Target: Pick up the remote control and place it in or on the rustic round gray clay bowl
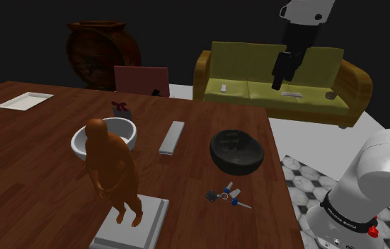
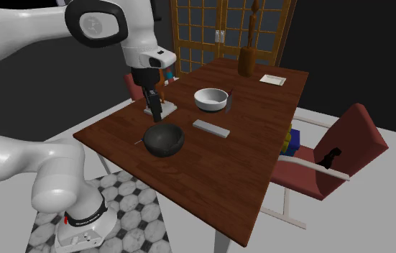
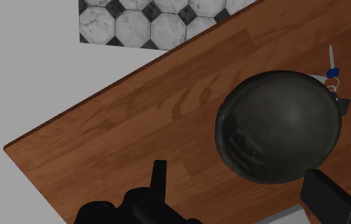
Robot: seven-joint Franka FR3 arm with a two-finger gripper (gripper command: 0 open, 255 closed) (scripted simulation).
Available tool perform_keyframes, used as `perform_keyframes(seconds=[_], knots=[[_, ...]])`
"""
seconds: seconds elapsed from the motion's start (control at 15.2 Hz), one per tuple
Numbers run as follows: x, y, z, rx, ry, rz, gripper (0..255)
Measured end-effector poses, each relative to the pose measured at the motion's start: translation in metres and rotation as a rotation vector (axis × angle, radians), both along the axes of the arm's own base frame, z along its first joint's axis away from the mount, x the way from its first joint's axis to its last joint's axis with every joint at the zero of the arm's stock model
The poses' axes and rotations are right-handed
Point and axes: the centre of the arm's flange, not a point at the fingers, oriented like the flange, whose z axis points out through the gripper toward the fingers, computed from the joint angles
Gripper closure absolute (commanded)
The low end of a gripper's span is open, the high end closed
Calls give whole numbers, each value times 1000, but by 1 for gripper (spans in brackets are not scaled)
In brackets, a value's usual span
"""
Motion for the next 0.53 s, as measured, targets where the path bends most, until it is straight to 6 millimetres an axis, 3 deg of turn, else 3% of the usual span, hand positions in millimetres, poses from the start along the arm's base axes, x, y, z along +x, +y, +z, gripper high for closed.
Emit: perform_keyframes(seconds=[0.13,0.53], knots=[[3,4,-4,0,1,-11,0],[45,51,-40,-3,6,-140,0]])
